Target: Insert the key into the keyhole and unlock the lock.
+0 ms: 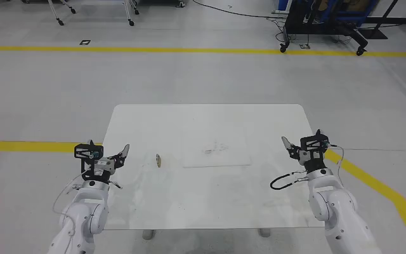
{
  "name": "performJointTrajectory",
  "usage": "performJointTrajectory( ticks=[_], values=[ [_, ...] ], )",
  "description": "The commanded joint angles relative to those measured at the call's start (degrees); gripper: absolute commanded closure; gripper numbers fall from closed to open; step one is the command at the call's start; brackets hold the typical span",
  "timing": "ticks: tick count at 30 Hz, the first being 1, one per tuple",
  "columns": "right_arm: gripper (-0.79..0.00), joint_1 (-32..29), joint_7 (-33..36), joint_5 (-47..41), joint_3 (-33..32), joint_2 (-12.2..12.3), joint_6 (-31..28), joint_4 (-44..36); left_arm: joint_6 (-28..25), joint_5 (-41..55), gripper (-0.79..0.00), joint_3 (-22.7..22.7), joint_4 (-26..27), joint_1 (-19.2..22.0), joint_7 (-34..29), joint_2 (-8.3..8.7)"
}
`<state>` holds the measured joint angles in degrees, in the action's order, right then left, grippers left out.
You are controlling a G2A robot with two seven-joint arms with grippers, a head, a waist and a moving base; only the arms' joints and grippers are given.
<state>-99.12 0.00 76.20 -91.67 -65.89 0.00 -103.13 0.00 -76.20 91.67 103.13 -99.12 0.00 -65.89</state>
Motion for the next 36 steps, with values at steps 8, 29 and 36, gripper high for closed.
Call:
performJointTrajectory(
  ticks=[8,29,36],
  values=[
    [-0.785,3.6,3.8,4.3,3.6,0.1,-5.6,-0.2,0.0,0.0,-0.785,0.0,0.0,0.0,0.0,0.0],
    [-0.785,39.5,6.4,13.6,31.0,-2.5,-45.3,29.7,0.0,0.0,-0.785,0.0,0.0,0.0,0.0,0.0],
    [-0.308,48.4,5.5,15.3,39.3,-5.2,-46.9,40.4,0.0,0.0,-0.785,0.0,0.0,0.0,0.0,0.0]
  ],
)
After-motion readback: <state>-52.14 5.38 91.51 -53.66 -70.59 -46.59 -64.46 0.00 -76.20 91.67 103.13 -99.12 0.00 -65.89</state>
